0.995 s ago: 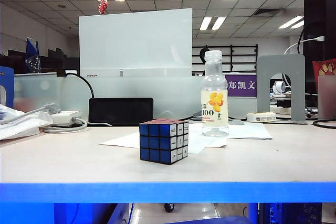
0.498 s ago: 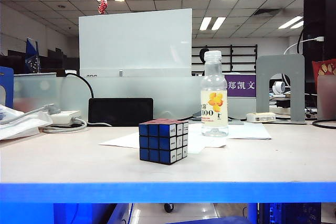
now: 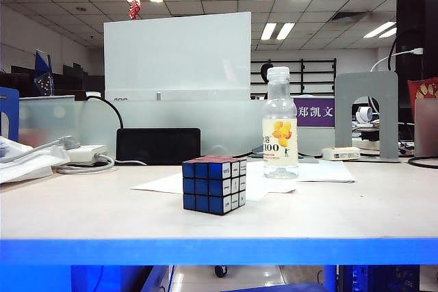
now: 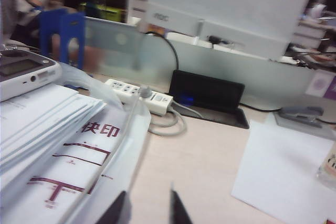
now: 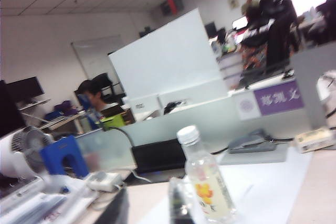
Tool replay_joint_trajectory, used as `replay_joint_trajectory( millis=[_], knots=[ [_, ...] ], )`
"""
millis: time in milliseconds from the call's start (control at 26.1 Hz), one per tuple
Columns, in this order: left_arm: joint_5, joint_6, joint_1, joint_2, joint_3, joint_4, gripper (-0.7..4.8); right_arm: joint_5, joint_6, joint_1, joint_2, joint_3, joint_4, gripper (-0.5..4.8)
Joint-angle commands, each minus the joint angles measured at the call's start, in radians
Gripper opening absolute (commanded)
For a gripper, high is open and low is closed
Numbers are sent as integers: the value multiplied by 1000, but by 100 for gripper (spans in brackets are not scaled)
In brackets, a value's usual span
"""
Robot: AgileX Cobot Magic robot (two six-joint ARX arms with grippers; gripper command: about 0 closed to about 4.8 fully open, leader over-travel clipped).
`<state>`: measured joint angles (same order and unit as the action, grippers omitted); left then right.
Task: Rotate the Rubik's Cube so that the bottom side is facing up.
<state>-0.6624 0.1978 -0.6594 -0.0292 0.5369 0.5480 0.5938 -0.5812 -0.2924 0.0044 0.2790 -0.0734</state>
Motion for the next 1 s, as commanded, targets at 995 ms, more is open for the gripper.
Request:
replay_joint_trajectory(
  millis=[995],
  knots=[
    [476,-363,2,-1,-529,-617,-6,-274,154,159,-2,-253,-182,42]
  ],
)
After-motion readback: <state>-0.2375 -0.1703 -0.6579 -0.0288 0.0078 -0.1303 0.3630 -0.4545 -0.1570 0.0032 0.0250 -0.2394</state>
